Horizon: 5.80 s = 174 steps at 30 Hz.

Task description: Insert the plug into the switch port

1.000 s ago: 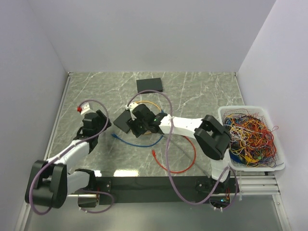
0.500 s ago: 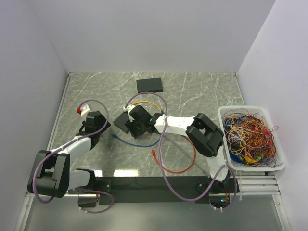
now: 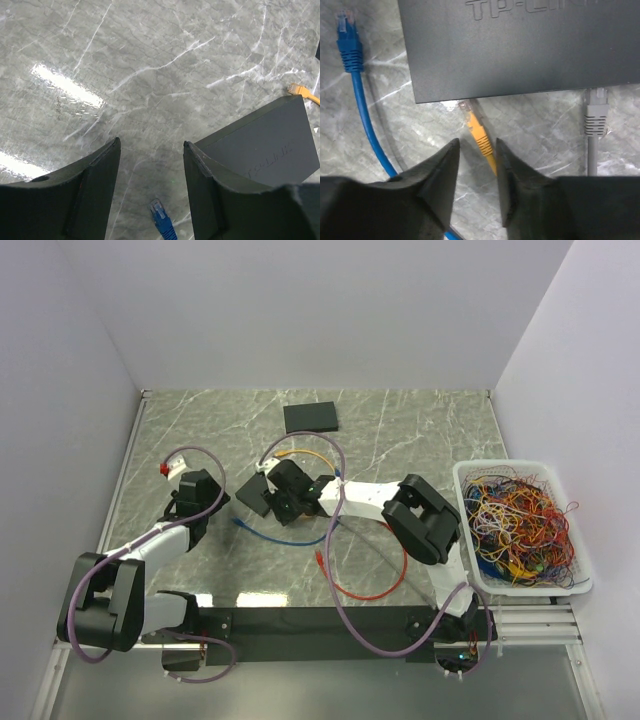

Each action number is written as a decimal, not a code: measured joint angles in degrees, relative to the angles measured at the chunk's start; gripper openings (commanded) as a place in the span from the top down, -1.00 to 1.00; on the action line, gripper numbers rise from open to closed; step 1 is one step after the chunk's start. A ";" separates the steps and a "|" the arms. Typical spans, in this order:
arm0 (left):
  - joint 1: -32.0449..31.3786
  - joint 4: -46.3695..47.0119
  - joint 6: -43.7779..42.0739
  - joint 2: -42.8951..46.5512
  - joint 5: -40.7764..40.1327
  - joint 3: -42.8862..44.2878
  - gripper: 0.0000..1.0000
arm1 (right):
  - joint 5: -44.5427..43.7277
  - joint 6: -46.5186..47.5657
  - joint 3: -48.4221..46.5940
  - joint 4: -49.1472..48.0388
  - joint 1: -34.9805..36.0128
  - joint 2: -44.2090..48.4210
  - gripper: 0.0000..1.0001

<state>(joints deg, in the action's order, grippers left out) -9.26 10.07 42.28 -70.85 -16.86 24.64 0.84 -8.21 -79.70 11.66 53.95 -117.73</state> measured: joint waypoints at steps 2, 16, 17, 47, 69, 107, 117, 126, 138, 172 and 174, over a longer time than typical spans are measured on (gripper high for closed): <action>0.00 0.00 -0.02 0.00 0.00 0.00 -0.18 | -0.44 0.04 -0.02 0.07 0.00 -0.11 0.49; -0.02 0.00 0.44 1.27 -0.22 -0.04 -0.15 | -2.16 -0.20 9.07 -2.19 0.00 8.57 1.00; -0.02 0.00 0.42 1.27 -0.17 -0.04 -0.15 | -2.64 -0.46 9.31 -2.16 0.00 9.55 1.00; -12.74 10.43 18.69 12.00 18.10 -3.30 -0.12 | 2.47 -5.62 23.52 -17.84 -0.61 26.86 1.00; -21.94 14.10 19.69 6.73 17.40 -1.36 0.75 | 4.63 -6.86 23.91 -19.93 -1.62 27.08 1.00; -22.27 34.23 3.15 12.83 20.85 -7.96 0.99 | 46.10 -31.41 39.21 -61.02 -19.67 29.57 -0.70; -21.53 46.03 0.33 12.85 27.80 -11.67 0.99 | 55.39 -45.66 39.63 -78.29 -20.98 21.81 -0.55; -21.20 54.99 2.14 11.61 33.99 -12.55 0.99 | 57.51 -50.82 39.54 -84.11 -20.98 20.00 -0.37; -21.20 62.23 7.23 4.33 39.19 -13.18 0.99 | 57.27 -50.47 39.54 -83.80 -20.98 20.00 0.03; -21.05 61.22 7.98 7.32 38.82 -13.53 0.99 | 55.60 -39.36 36.70 -70.62 -18.05 22.69 0.14; -21.05 61.22 7.96 7.41 38.58 -13.55 0.99 | 55.65 -39.23 36.61 -70.64 -17.94 22.69 0.17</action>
<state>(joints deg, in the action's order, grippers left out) -30.30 71.29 50.24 -63.44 21.71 11.09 56.49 -47.44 -43.09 -58.98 36.01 -95.04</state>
